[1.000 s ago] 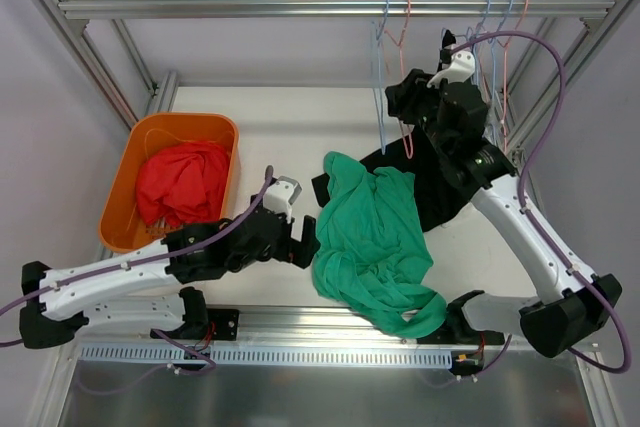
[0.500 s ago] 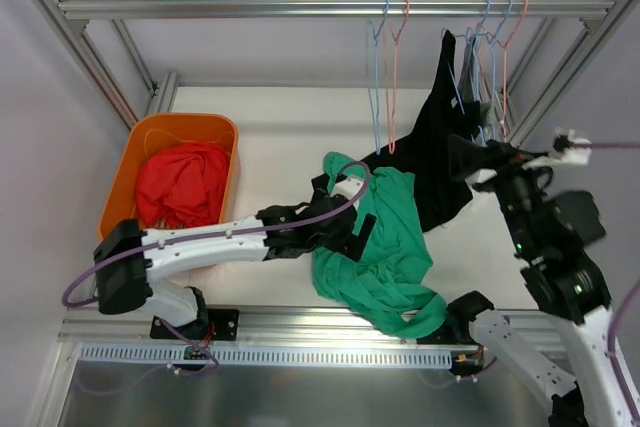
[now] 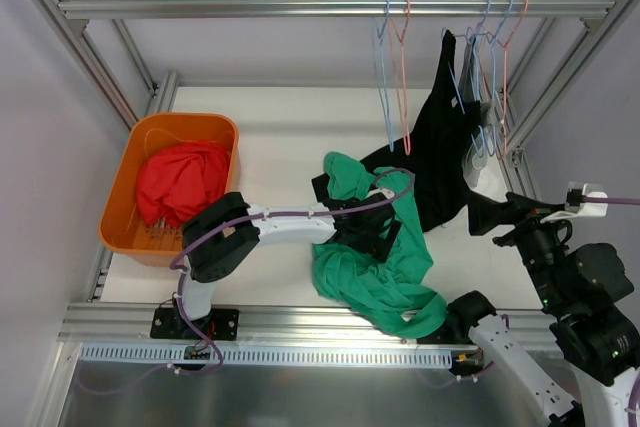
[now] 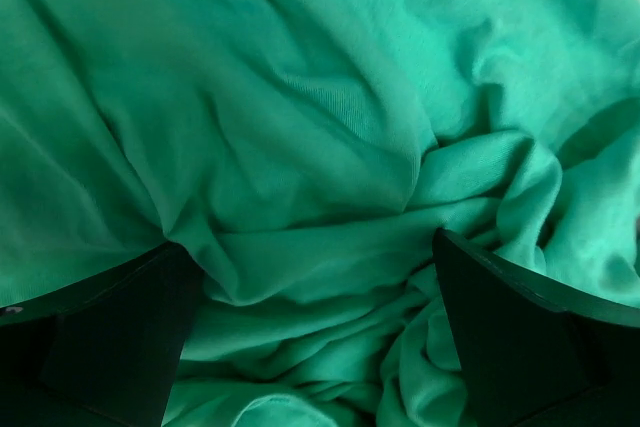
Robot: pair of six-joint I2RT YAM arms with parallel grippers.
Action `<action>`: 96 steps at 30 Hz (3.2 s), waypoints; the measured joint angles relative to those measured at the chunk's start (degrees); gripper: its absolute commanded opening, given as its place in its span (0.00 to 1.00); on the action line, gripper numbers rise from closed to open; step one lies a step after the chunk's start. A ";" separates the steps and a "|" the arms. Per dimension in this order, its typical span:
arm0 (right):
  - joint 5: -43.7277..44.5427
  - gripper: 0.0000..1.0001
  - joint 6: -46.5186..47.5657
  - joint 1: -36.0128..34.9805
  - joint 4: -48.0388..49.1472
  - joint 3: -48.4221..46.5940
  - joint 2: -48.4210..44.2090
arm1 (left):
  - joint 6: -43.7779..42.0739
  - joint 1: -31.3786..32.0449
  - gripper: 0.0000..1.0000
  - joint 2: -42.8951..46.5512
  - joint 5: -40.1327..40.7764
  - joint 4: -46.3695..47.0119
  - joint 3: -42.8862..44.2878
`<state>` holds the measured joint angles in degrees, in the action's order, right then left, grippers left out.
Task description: Remove the tank top from the hanger
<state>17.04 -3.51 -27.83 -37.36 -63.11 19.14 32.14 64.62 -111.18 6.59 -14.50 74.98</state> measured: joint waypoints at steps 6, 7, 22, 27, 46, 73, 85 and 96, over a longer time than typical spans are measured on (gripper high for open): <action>-1.27 0.99 0.59 0.00 -2.75 1.16 -0.85 | 4.39 1.79 0.41 -0.96 4.04 0.42 -0.24; -1.53 1.00 0.59 0.00 -2.97 1.38 -0.85 | 5.01 1.81 0.27 -1.03 4.57 0.42 -0.50; -2.51 1.00 0.66 0.00 -3.37 3.74 -2.64 | 4.61 2.93 0.00 20.33 16.09 -6.49 -6.88; -2.51 0.99 0.61 0.00 -3.23 3.96 -3.13 | 2.23 2.93 0.00 35.17 21.31 -8.98 -6.23; -2.29 1.00 0.61 0.00 -2.71 3.96 -3.52 | -7.34 2.91 0.00 50.58 31.45 -21.09 8.41; -4.13 1.00 0.50 0.00 -2.12 5.55 -3.56 | 14.64 2.93 0.13 51.28 21.00 -16.35 -28.35; -5.46 0.99 -0.37 0.00 -1.40 6.75 -3.54 | 16.37 2.93 0.03 57.68 20.70 -15.80 -30.67; -6.03 1.00 -1.01 0.00 -1.07 6.93 -3.54 | 16.46 2.93 0.10 63.76 19.04 -15.80 -30.91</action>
<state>11.00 -4.51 -27.83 -38.44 -56.18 15.59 48.60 67.55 -47.42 25.63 -30.30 44.07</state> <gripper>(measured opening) 0.993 0.160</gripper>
